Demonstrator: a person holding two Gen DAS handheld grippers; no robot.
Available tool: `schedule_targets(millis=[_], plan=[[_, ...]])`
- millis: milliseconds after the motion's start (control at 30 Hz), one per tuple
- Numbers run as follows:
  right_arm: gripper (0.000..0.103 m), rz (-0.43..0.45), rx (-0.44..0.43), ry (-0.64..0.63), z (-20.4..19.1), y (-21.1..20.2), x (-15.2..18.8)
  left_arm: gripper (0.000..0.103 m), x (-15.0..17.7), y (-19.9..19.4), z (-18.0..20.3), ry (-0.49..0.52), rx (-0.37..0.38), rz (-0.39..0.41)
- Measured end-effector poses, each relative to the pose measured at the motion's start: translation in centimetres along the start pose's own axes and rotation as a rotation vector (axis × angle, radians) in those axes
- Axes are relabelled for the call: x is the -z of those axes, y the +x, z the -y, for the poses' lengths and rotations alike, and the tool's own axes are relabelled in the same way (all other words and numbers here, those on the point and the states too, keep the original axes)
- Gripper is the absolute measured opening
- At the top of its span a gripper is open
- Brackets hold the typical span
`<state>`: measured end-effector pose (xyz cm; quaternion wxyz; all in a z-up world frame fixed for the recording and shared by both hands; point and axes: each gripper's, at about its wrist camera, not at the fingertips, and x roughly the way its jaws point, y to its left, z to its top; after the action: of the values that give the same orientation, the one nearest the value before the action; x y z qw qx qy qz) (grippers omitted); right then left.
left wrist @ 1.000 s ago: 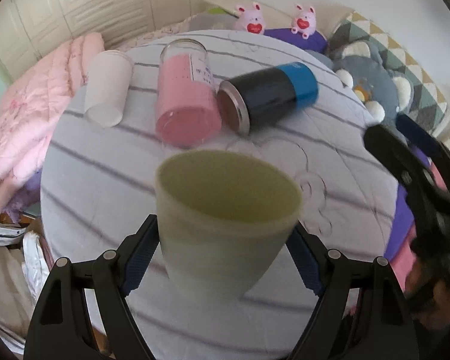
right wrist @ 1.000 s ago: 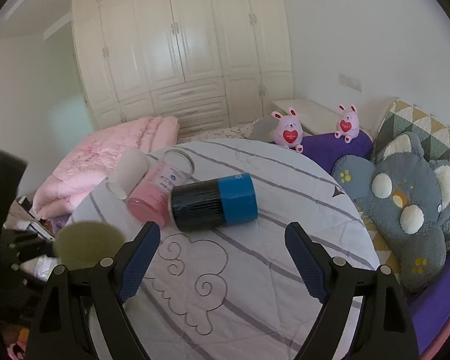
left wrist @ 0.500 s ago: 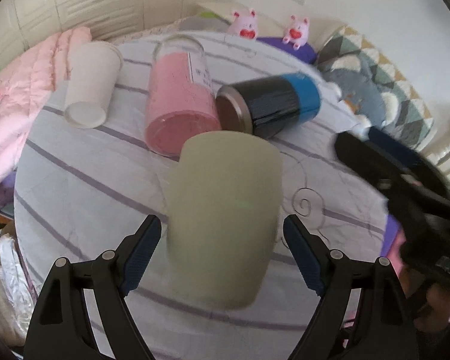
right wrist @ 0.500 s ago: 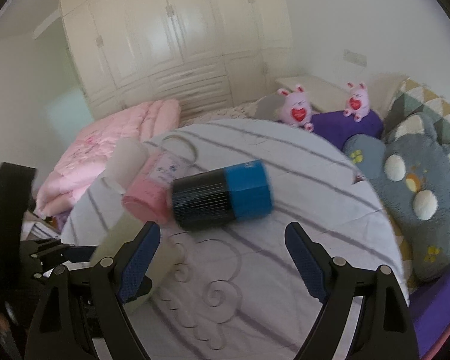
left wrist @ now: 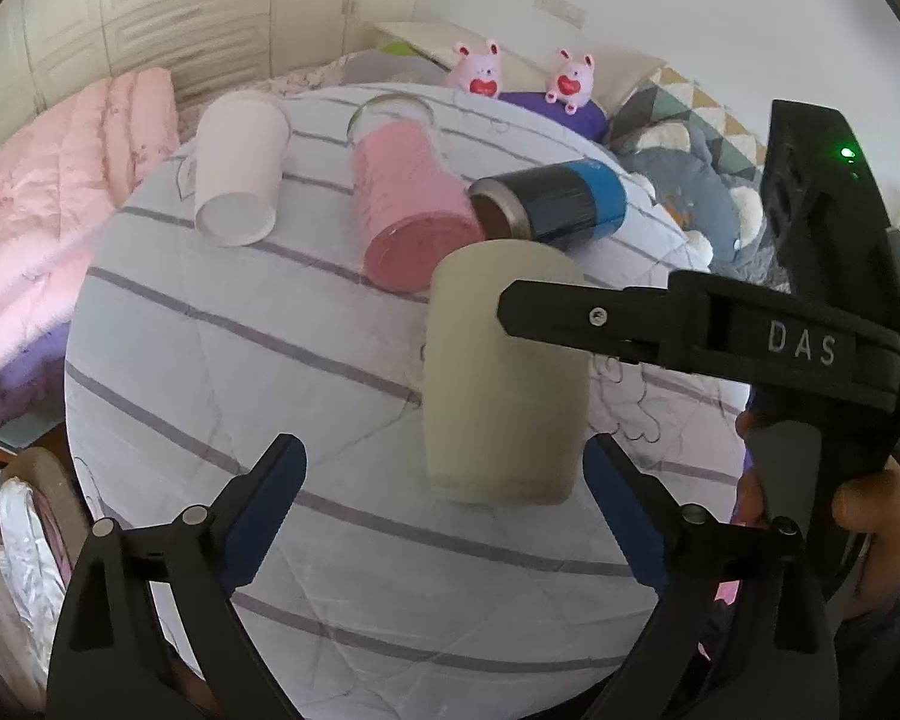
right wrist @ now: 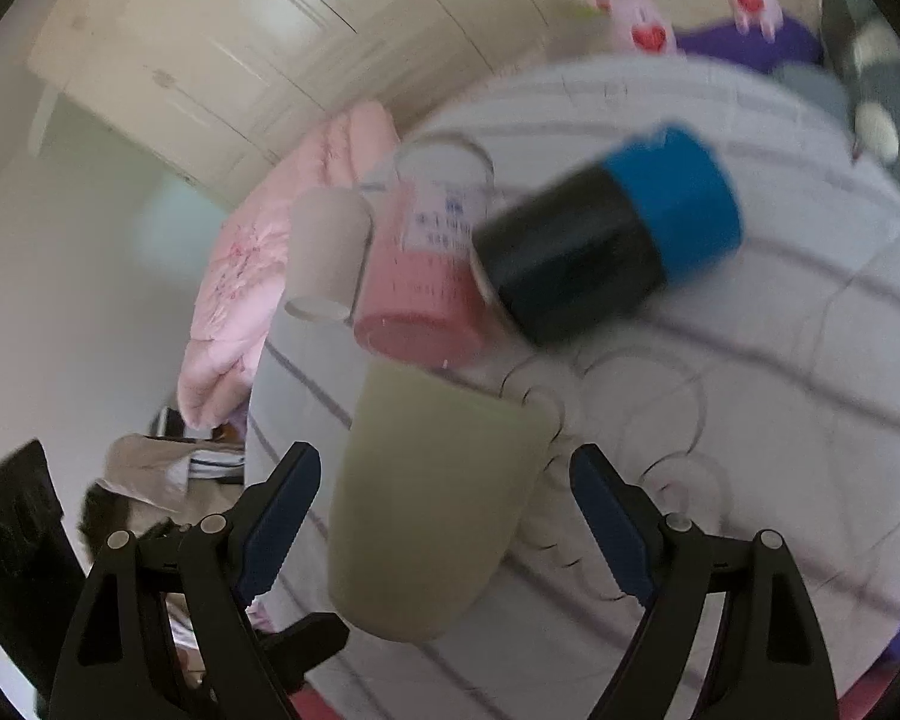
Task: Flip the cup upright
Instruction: 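Lower the upright cup onto the table while the right tool steadies it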
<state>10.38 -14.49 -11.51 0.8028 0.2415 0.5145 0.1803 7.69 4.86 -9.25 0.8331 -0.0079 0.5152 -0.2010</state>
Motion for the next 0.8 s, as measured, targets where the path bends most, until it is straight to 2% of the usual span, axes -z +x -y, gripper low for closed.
schedule_targets(millis=[167,433,500,600,800], plan=[[0.086,-0.067,-0.023,0.079,0.3,1.7,0.0,0.097,-0.1,1.1,-0.5,-0.009,-0.009,-0.009],[0.086,-0.099,-0.035,0.111,0.9,2.7,-0.3,0.101,0.0,1.7,-0.7,-0.039,0.017,-0.001],[0.086,-0.090,-0.054,0.097,0.9,2.6,-0.4,0.101,0.0,1.8,-0.7,-0.048,0.018,-0.001],[0.080,-0.073,-0.104,0.085,1.0,2.5,-0.3,0.101,0.1,1.8,-0.4,-0.044,0.009,-0.002],[0.080,-0.026,-0.075,-0.039,-0.1,1.3,0.2,0.101,0.4,1.8,0.3,-0.046,-0.004,0.006]])
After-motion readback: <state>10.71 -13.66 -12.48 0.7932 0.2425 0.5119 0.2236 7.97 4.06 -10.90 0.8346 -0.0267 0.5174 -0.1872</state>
